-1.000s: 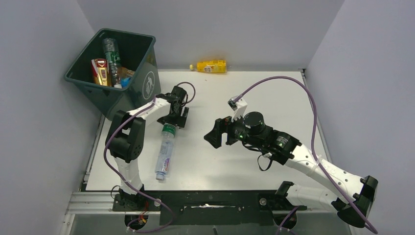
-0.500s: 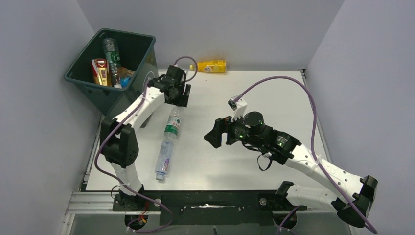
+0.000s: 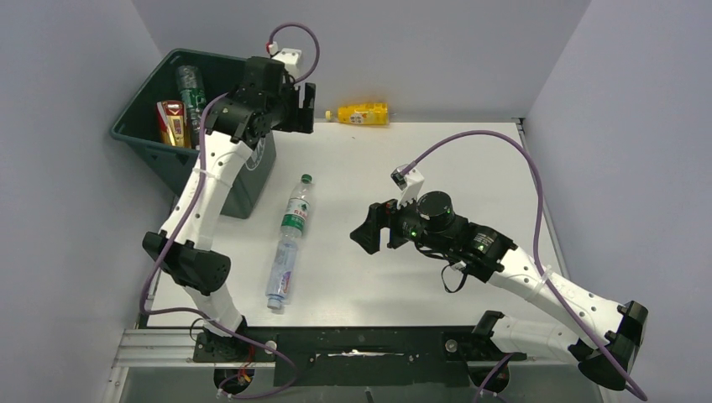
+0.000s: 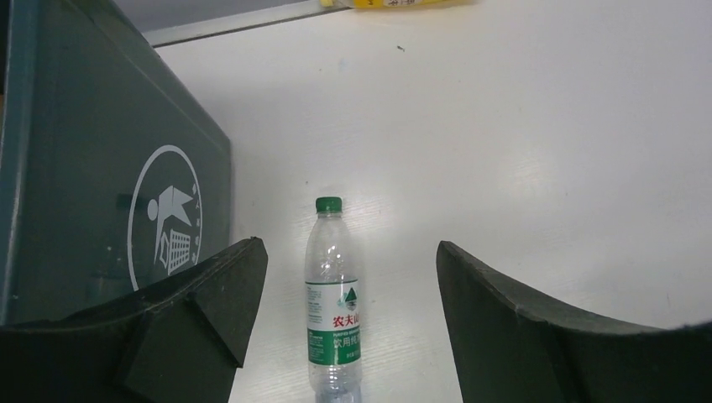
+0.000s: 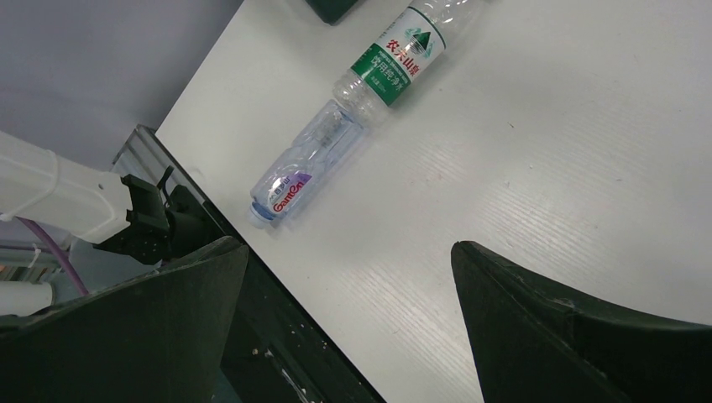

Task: Put the plastic bottles in the bin
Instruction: Pick up the plastic bottle at the center of the board.

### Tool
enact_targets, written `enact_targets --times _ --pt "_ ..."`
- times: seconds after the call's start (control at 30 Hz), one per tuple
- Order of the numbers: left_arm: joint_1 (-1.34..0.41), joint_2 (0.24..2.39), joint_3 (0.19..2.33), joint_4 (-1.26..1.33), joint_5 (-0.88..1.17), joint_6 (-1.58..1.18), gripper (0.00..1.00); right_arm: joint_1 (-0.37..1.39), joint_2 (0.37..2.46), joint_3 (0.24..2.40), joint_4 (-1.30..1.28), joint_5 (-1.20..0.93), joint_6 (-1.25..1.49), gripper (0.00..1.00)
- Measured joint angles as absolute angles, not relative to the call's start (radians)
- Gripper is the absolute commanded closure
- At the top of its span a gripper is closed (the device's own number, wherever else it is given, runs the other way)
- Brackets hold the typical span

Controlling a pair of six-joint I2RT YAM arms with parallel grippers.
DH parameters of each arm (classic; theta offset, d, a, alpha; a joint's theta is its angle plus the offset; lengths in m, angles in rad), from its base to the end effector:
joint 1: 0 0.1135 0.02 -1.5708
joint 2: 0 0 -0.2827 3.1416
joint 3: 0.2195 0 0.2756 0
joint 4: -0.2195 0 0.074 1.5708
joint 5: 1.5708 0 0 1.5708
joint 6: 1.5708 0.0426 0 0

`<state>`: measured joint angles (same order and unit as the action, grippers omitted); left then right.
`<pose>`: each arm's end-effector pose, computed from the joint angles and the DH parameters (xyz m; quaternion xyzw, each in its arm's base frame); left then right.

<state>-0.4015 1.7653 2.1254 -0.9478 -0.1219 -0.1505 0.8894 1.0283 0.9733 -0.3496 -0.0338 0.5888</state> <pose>0.3721 -0.1523 0.4773 0.0816 0.8766 -0.0767 0.4679 0.1583 0.1975 0.3549 -0.1342 0.8238 0.3813 0.3974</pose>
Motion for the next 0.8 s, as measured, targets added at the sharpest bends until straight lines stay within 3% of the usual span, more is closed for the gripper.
enact_targets --times 0.17,0.5,0.8 --pt "-0.399 1.708 1.970 -0.946 -0.120 -0.154 0.12 0.889 1.028 0.973 -0.349 -0.034 0.590 0.02" --pt "-0.403 1.676 1.505 -0.896 -0.120 -0.226 0.11 0.890 1.028 0.964 -0.349 -0.034 0.601 0.02" --pt "-0.424 1.659 1.332 -0.810 -0.136 -0.271 0.10 0.890 1.028 0.947 -0.342 -0.035 0.614 0.02"
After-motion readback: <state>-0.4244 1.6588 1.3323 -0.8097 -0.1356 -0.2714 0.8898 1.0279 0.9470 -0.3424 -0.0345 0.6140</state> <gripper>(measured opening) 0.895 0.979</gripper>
